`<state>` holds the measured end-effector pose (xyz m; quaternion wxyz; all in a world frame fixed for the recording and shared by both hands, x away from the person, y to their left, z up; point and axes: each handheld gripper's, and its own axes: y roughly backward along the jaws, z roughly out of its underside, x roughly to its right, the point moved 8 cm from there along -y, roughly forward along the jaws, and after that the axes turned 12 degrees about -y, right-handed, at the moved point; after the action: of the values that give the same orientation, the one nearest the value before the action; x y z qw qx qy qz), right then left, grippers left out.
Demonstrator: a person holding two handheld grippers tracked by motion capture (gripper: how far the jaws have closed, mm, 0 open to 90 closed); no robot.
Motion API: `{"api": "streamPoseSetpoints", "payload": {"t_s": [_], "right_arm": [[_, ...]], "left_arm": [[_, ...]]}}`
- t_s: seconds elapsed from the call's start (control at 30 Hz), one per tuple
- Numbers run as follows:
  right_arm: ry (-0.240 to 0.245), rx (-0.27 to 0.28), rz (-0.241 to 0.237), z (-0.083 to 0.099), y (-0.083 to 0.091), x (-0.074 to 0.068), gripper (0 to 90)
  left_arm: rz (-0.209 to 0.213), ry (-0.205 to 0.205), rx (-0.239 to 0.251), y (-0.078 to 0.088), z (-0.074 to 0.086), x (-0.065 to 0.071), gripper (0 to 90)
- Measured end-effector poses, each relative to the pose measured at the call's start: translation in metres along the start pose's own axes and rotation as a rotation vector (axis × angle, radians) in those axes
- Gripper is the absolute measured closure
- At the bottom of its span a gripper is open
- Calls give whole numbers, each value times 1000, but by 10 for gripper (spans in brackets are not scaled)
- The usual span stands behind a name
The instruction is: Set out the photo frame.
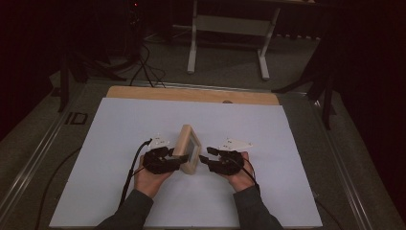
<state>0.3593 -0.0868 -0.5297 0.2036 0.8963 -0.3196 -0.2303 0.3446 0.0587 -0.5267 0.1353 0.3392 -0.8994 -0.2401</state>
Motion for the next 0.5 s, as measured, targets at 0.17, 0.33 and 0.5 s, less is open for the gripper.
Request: {"api": "streamPoseSetpoints", "payload": {"t_s": [0.17,0.33,0.5], "right_arm": [[-2,9,2,-2,2,1,525],[0,16,7,-4,5,2,522],[2,24,12,-6,7,3,521]], "left_arm": [[-2,1,-4,1,0,-1,516],[-6,1,-6,2,0,-1,532],[-8,2,-4,3,0,-2,561]]}}
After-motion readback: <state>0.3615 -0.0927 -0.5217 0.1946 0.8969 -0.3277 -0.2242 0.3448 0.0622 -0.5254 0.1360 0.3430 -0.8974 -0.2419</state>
